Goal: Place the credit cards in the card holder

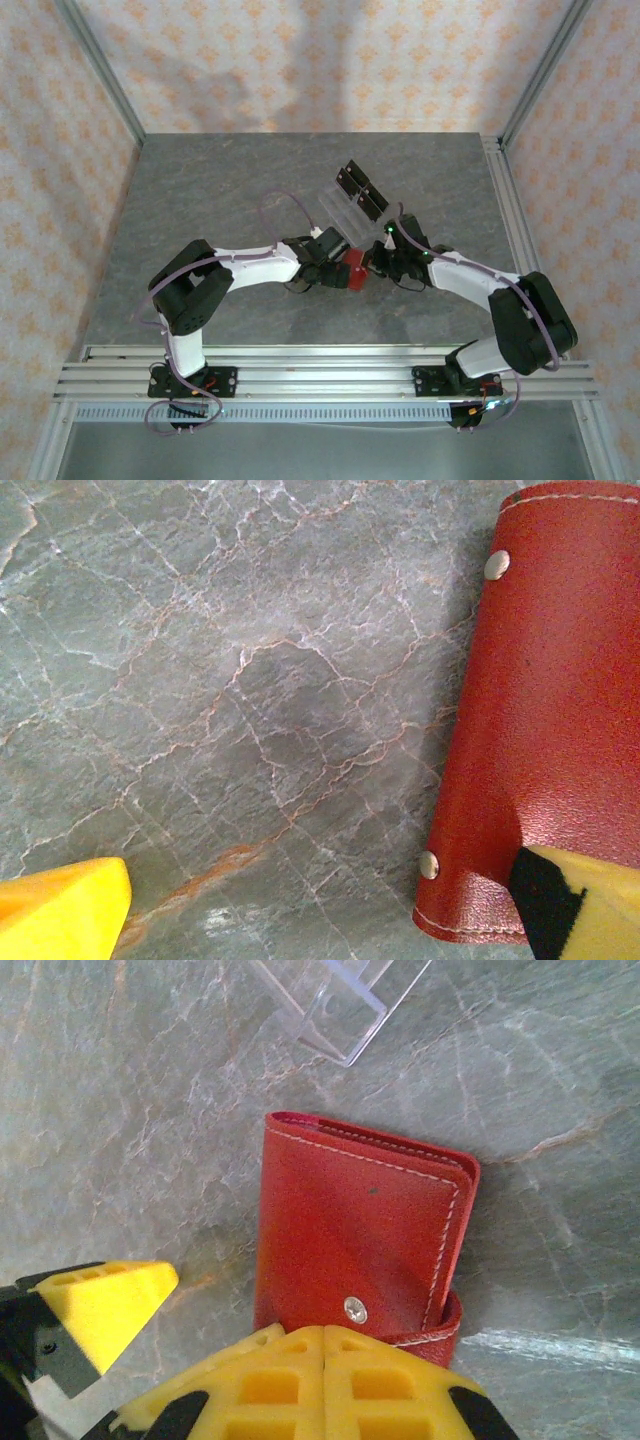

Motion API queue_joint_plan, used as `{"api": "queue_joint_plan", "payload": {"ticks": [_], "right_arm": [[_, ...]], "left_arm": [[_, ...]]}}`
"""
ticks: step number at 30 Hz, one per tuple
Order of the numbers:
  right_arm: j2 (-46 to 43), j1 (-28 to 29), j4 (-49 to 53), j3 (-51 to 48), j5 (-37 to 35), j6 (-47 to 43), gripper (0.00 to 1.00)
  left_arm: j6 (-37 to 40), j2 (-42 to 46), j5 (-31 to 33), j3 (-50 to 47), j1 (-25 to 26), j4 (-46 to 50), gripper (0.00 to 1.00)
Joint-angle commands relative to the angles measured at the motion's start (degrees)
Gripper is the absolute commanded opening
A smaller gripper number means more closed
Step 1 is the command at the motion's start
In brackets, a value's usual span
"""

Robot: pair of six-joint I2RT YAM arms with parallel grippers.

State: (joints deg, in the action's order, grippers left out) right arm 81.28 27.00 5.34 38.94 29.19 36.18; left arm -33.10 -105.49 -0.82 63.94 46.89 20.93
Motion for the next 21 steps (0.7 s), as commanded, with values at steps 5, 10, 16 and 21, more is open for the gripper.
{"api": "queue_joint_plan", "payload": {"ticks": [5,10,16,21], "right_arm": [[1.5,2.5,-0.4,2.0,-6.9,0.8,0.0],[3.4,3.7,-1.1,2.8,-7.2,1.0,0.0],[5.5,4.0,-1.6,3.7,-7.0,1.0,0.0],[6.5,4.0,-1.6,4.0,-6.9,0.8,0.0]], "left_arm": [[-0.5,-2.0,0.7,-0.7,0.7,0.1,1.0],[-0.5,-2.0,0.6,-0.8,0.7,-0.2,1.0],[-0.6,-2.0,0.4,-1.3,0.7,-0.6,1.0],[-0.6,-1.9,0.4,-1.5,0.7,-0.7,1.0]]}}
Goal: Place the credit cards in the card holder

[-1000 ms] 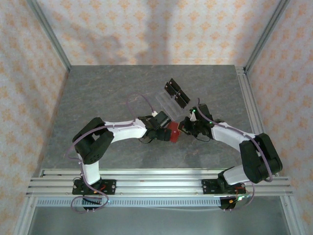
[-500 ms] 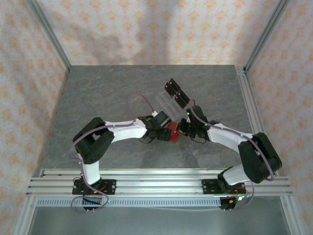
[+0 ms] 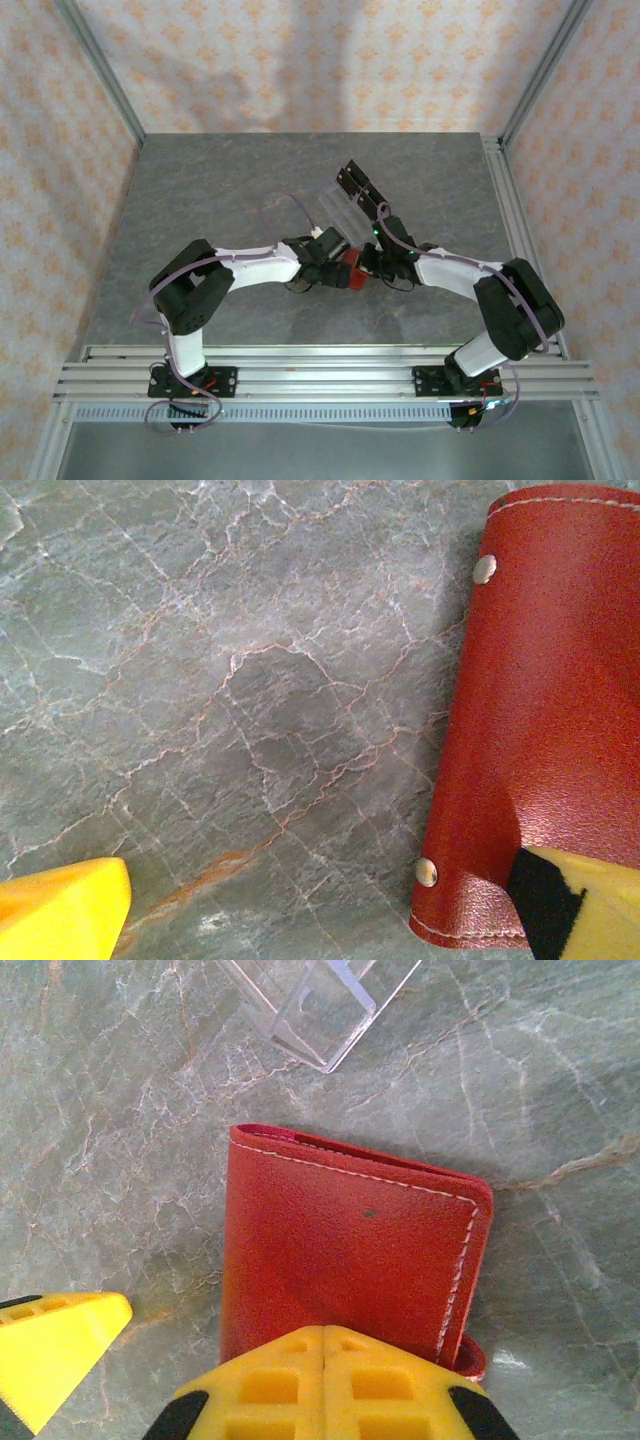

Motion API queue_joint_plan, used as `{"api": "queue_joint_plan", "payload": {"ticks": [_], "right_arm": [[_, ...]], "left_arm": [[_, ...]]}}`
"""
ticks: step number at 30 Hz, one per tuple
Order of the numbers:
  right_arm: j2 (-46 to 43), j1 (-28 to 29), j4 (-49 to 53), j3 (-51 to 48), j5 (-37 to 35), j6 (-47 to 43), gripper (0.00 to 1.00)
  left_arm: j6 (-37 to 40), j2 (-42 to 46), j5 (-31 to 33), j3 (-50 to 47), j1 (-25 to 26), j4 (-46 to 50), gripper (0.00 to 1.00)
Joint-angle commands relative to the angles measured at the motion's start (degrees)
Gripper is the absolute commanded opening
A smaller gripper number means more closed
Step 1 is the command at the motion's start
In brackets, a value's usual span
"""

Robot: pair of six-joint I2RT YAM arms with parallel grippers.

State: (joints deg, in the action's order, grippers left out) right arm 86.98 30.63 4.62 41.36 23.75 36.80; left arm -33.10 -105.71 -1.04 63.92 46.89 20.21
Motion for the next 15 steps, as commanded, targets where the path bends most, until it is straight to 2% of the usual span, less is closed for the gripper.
{"api": "queue_joint_plan", "payload": {"ticks": [1,15], "right_arm": [[1.0,0.4,-0.9,1.5,-1.4,0.2,0.0],[3.5,0.7,-0.9,0.6,-1.5,-0.7,0.0]], "left_arm": [[-0.6,-1.7,0.6,-1.4,0.7,-0.1,1.0],[-0.7,-1.6,0.5,-1.7,0.7,-0.2,1.0]]}}
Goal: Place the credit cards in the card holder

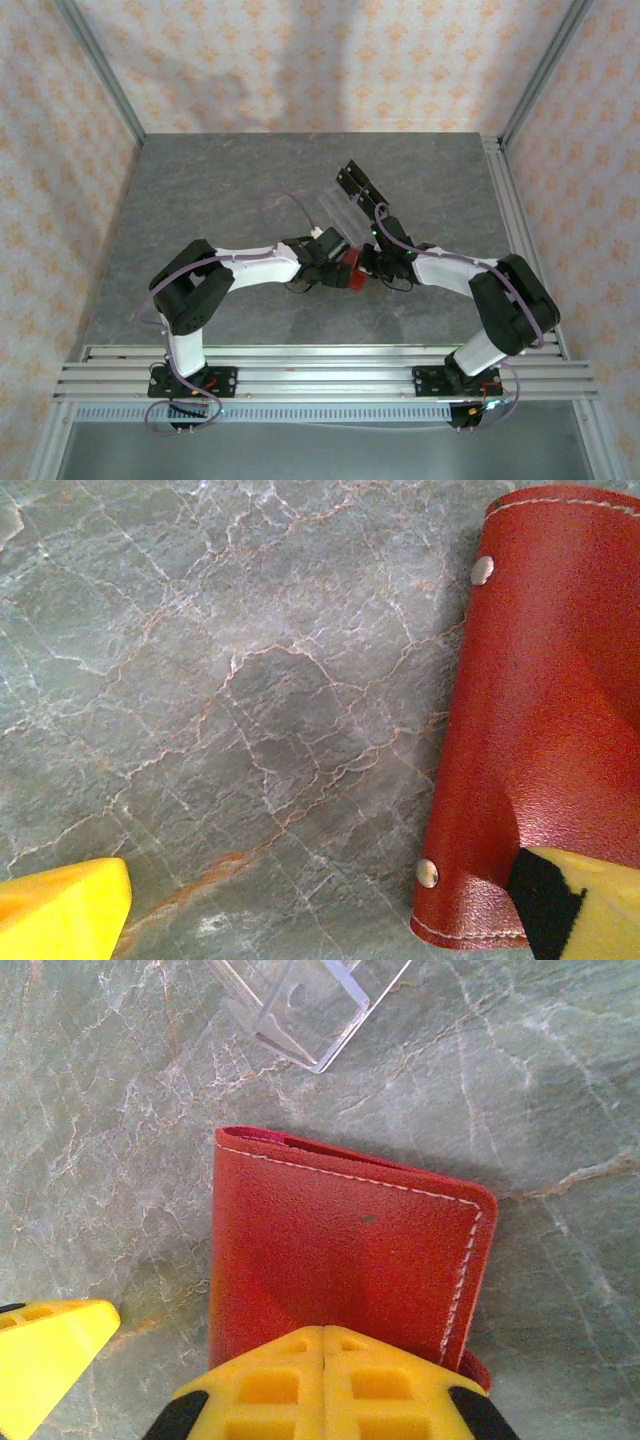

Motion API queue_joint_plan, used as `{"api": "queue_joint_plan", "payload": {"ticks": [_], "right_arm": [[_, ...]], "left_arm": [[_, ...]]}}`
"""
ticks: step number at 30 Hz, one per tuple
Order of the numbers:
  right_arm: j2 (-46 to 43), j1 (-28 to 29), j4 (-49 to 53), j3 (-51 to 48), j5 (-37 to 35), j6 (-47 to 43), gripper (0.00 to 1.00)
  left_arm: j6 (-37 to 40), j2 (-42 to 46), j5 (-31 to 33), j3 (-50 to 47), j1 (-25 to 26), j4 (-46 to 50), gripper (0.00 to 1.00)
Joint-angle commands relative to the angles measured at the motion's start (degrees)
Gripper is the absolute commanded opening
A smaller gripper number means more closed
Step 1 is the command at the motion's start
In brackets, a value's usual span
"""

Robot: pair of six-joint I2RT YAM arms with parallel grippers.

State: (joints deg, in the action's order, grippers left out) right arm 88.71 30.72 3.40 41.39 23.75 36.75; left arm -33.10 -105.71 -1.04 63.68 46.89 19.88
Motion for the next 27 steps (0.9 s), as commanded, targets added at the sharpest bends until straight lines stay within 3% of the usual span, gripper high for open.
{"api": "queue_joint_plan", "payload": {"ticks": [1,14,27], "right_arm": [[2.0,0.7,0.5,0.6,-1.5,-0.9,0.0],[4.8,5.8,5.9,-1.1,-7.3,-3.4,0.0],[10.0,6.6,4.9,-5.6,-10.8,1.6,0.0]], "left_arm": [[-0.7,-1.6,0.5,-1.5,0.7,0.1,1.0],[-0.7,-1.4,0.5,-1.1,0.7,0.4,1.0],[-0.8,-1.3,0.5,-1.4,0.7,0.5,1.0]]}}
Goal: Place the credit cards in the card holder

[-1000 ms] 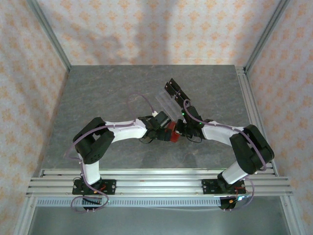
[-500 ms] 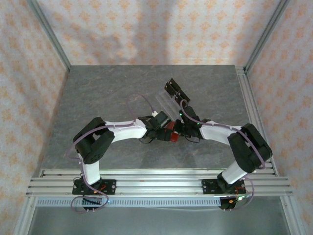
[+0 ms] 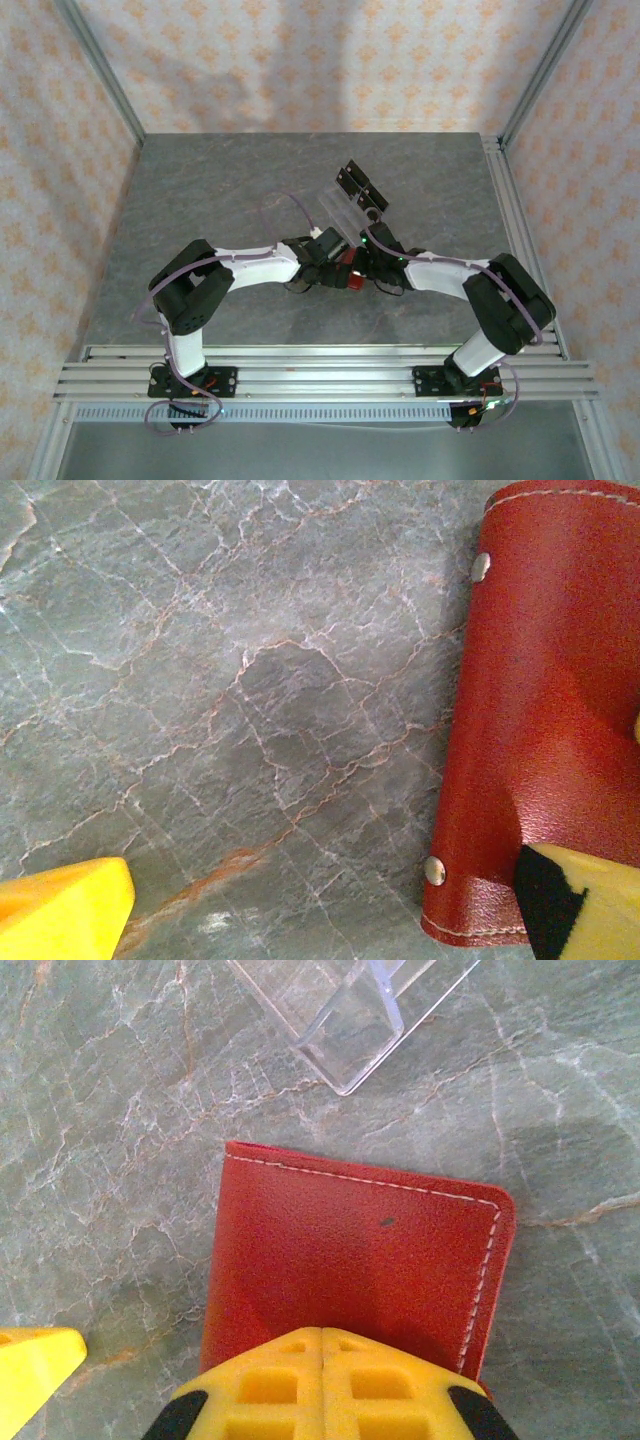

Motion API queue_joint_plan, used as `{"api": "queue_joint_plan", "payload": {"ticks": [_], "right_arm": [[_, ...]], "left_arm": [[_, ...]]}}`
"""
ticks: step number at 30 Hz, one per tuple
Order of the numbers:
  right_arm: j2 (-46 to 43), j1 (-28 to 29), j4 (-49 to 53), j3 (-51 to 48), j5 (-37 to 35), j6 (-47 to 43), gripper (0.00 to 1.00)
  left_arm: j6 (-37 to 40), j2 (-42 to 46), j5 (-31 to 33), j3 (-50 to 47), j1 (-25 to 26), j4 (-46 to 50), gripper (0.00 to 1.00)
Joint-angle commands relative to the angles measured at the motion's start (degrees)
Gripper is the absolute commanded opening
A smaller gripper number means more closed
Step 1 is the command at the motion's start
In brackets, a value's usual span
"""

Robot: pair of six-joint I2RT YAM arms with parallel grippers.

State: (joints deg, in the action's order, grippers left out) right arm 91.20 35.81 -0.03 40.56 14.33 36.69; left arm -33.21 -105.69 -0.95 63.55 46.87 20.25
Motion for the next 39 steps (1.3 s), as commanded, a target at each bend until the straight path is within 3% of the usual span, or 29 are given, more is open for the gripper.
{"api": "queue_joint_plan", "payload": {"ticks": [1,8,22,39], "right_arm": [[8.0,1.5,8.2,-5.0,-1.3,2.2,0.0],[7.6,1.5,10.0,-2.9,-0.4,1.8,0.0],[-3.9,0.1,12.5,7.2,4.5,-0.4,0.0],[-2.3,-1.0,10.6,5.1,3.6,-0.5,0.0]], "left_arm": [[-0.8,-1.2,0.4,-1.3,0.7,0.1,1.0],[-0.5,-0.8,0.5,-1.4,0.7,0.3,1.0],[-0.1,-1.2,-0.3,-1.0,0.7,-0.1,1.0],[-0.9,-2.7,-1.6,-2.2,0.7,-1.8,1.0]]}}
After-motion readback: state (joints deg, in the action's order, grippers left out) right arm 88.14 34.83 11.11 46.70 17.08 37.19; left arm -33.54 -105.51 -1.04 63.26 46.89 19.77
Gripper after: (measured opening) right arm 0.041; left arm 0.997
